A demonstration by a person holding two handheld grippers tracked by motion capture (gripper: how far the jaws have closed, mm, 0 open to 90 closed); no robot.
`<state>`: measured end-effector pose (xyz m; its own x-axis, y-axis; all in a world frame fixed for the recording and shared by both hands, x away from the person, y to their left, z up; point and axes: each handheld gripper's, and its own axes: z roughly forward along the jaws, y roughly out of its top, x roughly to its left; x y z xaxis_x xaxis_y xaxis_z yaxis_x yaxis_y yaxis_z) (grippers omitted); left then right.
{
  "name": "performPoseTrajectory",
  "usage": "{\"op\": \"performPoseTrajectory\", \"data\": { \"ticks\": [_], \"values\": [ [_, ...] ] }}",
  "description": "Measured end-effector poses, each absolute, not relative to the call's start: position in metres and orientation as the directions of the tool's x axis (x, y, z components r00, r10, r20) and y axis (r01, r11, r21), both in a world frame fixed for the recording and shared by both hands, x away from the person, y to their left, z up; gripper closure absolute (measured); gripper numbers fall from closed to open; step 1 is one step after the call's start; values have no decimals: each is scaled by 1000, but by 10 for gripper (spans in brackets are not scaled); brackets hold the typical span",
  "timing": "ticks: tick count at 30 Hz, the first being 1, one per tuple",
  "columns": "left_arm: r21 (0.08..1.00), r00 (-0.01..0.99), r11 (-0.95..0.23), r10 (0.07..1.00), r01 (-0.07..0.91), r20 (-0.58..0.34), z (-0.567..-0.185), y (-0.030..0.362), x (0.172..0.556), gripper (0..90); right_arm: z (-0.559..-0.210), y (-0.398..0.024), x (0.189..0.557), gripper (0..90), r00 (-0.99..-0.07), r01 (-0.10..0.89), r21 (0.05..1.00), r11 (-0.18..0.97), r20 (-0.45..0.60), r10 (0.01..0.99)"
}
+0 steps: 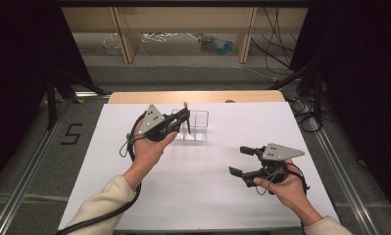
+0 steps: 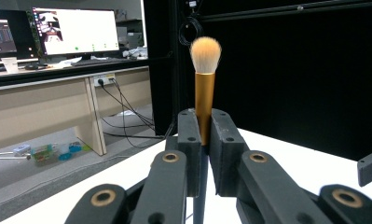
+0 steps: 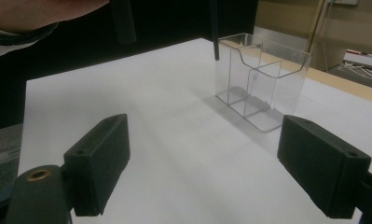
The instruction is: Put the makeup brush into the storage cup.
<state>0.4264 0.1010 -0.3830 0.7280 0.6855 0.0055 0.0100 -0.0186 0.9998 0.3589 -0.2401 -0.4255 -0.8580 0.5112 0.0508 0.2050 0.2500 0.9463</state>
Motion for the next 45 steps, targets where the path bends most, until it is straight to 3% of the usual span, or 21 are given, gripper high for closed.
{"op": "performPoseTrajectory", "data": {
  "ticks": [45],
  "values": [
    [1000,721,-12,693,-19,22,-376,98,441,833,-426,-241,359,176,-857,216,942,258,56,513]
  ]
}}
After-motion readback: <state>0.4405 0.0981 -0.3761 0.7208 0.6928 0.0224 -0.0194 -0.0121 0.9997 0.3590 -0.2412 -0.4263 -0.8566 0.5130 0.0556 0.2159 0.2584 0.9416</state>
